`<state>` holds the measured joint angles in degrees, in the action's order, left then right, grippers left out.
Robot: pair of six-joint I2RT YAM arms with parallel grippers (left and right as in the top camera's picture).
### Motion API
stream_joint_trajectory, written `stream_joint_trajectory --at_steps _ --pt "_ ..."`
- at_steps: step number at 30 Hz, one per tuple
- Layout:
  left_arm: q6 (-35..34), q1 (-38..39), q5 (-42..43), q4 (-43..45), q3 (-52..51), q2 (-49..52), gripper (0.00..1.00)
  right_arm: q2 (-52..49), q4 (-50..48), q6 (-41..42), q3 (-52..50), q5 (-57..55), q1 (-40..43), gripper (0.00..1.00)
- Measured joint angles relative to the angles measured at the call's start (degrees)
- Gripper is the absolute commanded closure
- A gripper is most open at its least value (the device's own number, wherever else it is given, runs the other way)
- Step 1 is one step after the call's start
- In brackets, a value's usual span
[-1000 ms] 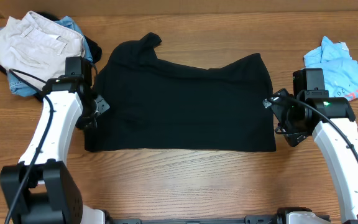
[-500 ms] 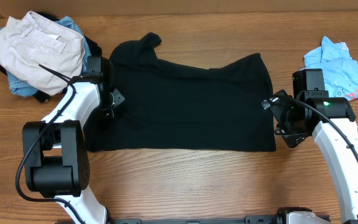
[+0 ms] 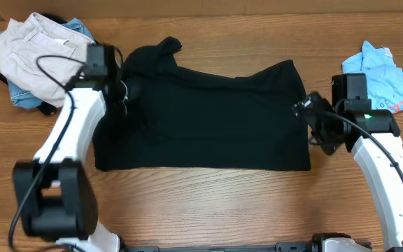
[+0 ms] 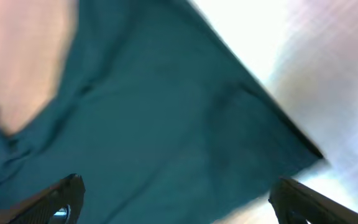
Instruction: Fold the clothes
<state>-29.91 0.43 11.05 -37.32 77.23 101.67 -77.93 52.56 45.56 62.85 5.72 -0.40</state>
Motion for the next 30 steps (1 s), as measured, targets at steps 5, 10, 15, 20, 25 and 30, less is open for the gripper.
stream_joint_trajectory --at_steps 5,10,15,20,25,30 --pt "5.1 1.2 4.7 -11.3 14.5 -4.9 0.00 -11.8 7.3 -9.0 18.5 2.7 1.6 0.00" --pt "7.5 5.8 5.5 -13.1 31.2 1.7 0.00 -29.0 11.6 -13.9 37.5 2.9 1.9 0.00" --pt "9.6 10.6 1.0 -15.3 49.2 24.4 0.00 -30.7 11.9 -15.2 37.8 0.0 1.9 0.00" --pt "16.7 15.7 -14.2 -8.1 52.6 38.3 0.00 -30.7 12.3 -18.1 37.6 -0.7 1.9 0.00" --pt "26.4 15.9 -23.7 -2.1 52.9 38.8 0.00 -32.0 8.2 -18.6 31.4 -0.2 1.9 0.00" --pt "33.4 15.6 -25.5 -1.6 52.9 39.4 0.00 -34.3 7.9 -18.6 30.9 2.3 1.9 0.00"
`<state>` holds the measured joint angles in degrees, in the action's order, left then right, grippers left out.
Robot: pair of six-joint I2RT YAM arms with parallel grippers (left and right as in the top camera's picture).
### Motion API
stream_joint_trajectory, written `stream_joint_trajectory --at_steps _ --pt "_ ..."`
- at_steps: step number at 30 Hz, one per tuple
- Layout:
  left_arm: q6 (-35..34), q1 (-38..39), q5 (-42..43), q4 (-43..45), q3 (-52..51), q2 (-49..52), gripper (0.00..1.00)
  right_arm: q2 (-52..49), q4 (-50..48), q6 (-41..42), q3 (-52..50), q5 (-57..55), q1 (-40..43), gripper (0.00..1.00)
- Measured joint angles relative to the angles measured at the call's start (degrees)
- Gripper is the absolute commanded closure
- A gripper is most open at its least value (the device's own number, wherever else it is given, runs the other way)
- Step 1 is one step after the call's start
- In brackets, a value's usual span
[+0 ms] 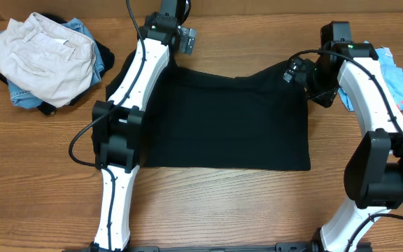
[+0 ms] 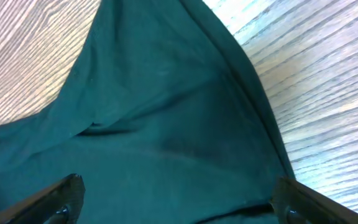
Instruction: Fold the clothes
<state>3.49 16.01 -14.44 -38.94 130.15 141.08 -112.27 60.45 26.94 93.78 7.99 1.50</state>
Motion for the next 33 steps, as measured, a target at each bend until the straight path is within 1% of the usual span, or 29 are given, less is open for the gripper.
stream_joint_trajectory --at_steps 4,9,14,15,17,22,31,33 --pt "1.7 0.0 0.3 1.7 0.0 1.8 0.00 0.0 0.2 0.0 0.0 0.6 0.0 0.00" --pt "4.1 0.1 0.5 1.8 0.0 4.7 0.00 0.0 0.2 0.0 0.0 0.7 0.0 0.00" --pt "4.6 0.1 0.0 3.4 0.0 8.5 0.01 0.0 0.3 0.0 0.0 0.8 0.0 0.00" --pt "4.7 0.1 -0.3 4.5 0.0 8.5 0.03 0.0 0.2 0.0 0.0 0.7 0.0 0.00" --pt "4.8 0.1 -0.7 5.6 0.0 8.5 0.04 0.0 0.5 0.0 0.0 0.7 0.0 0.00" --pt "5.1 0.0 -0.9 7.2 0.0 8.5 0.10 0.0 0.5 0.0 0.0 0.8 0.0 0.00" --pt "5.1 -1.9 -0.8 7.3 0.0 8.8 0.11 0.0 0.5 0.0 0.0 0.8 0.0 0.00" --pt "4.9 -1.9 -0.7 7.3 0.0 9.6 0.25 0.0 0.5 0.0 0.0 0.8 0.0 0.00"
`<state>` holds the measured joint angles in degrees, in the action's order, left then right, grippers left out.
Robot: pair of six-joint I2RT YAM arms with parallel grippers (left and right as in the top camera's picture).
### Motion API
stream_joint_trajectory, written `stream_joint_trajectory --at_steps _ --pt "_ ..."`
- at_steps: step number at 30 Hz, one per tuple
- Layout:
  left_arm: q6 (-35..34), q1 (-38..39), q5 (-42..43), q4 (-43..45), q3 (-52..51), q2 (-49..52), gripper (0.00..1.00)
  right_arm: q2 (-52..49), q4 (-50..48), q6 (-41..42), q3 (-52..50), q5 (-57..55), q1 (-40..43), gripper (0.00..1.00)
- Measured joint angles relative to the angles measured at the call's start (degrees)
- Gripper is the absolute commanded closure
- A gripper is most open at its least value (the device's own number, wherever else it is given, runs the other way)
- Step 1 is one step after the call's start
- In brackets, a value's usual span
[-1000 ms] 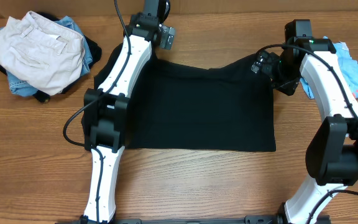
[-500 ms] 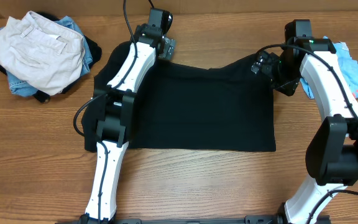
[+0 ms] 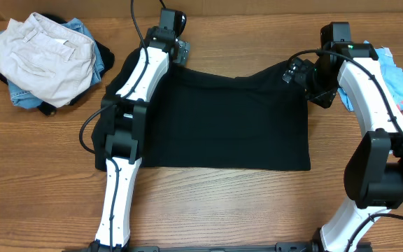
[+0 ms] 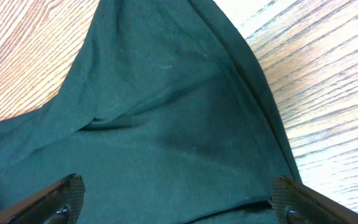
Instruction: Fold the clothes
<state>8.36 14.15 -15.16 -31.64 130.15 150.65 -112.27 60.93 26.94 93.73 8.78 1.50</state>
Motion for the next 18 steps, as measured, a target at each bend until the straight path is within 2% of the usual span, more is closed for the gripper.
stream_joint_trajectory --at_steps 1,3,5,6,7,8,9,13,18 --pt "-0.1 0.0 0.0 0.0 0.1 0.0 0.37 0.0 -0.1 0.0 0.0 0.0 0.0 0.00" --pt "-0.8 0.0 -0.1 0.0 0.1 0.3 0.52 0.0 -0.5 0.0 0.0 0.0 0.0 0.00" --pt "-1.6 0.0 -0.5 0.2 0.1 0.5 0.61 0.0 -2.0 0.1 0.0 0.0 0.0 0.02" --pt "-2.1 0.0 -1.0 0.5 0.1 0.5 0.59 0.0 -2.8 0.1 0.0 0.0 0.0 0.02" --pt "-2.4 0.0 -1.5 0.8 0.1 0.5 0.72 0.0 -3.9 0.0 0.0 0.0 0.0 0.02" --pt "-2.4 0.0 -1.9 0.9 0.1 0.5 0.92 0.0 -5.8 0.1 0.0 0.0 0.0 0.02" --pt "-2.7 0.0 -2.2 0.8 0.1 0.6 0.96 0.0 -6.4 0.1 0.0 0.0 0.0 0.02" --pt "-3.5 0.0 -2.7 1.3 0.1 0.6 0.96 0.0 -8.9 0.1 0.0 0.0 0.0 0.02" --pt "-5.0 0.1 -2.7 0.3 0.1 0.6 0.96 -2.6 -21.6 0.9 -0.2 -0.3 0.0 0.05"
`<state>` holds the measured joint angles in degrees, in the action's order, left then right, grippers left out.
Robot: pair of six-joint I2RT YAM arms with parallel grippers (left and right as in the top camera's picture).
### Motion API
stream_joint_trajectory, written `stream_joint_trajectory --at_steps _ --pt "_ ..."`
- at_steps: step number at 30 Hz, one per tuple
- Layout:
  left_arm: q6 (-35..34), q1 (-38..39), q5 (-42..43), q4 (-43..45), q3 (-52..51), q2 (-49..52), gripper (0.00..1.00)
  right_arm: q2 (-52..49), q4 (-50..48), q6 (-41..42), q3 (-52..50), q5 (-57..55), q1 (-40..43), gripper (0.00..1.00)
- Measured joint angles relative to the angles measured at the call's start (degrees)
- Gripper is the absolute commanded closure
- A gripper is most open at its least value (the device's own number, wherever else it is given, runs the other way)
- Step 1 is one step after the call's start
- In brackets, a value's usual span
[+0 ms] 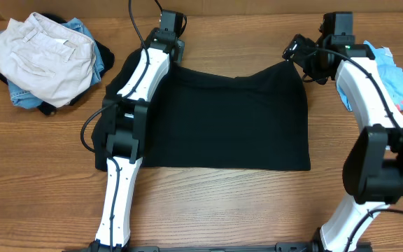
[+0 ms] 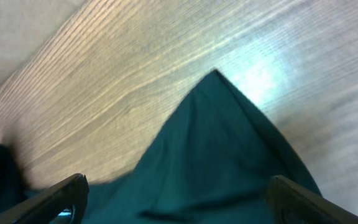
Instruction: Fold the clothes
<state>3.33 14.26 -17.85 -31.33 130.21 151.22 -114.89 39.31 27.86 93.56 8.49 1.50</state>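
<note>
A black shirt point(image 1: 222, 115) lies spread flat on the wooden table point(image 1: 208, 203). In the overhead view my left gripper point(image 1: 173, 42) is at the shirt's far left corner; its fingers cannot be made out. My right gripper point(image 1: 296, 50) hovers at the far right corner point(image 1: 289, 65). In the right wrist view the right gripper point(image 2: 182, 199) stands open, its fingertips point(image 2: 73, 190) wide apart over the dark cloth point(image 2: 216, 155). The cloth's pointed corner point(image 2: 216, 74) lies ahead of it, with nothing gripped.
A pile of clothes point(image 1: 44, 56), beige trousers on top of blue denim, sits at the far left. A crumpled light blue garment point(image 1: 394, 77) lies at the far right, close behind my right arm.
My right gripper has shifted toward the table's far edge and tilted, so the corner tip and bare wood now show ahead. It stays open. The left arm has hardly moved.
At first my left gripper was at the shirt's left side and my right gripper at its right edge. Then both arms were stretched out to the shirt's far corners. They have stayed there, and the right gripper is now farther back over the corner tip.
</note>
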Motion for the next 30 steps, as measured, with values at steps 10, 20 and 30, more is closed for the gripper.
stream_joint_trajectory --at_steps 10,20,30 --pt "-2.0 0.4 0.0 -2.6 0.0 0.0 0.96 -10.9 -17.0 -2.7 -0.2 -4.9 0.0 0.00" --pt "-3.5 0.4 0.0 -3.0 0.0 0.0 0.91 -15.4 -18.8 -3.3 -0.2 -4.6 0.0 0.36" --pt "-4.9 0.4 0.0 -3.0 0.0 0.0 0.89 -15.9 -15.8 -9.1 0.1 -19.8 -7.0 0.39"
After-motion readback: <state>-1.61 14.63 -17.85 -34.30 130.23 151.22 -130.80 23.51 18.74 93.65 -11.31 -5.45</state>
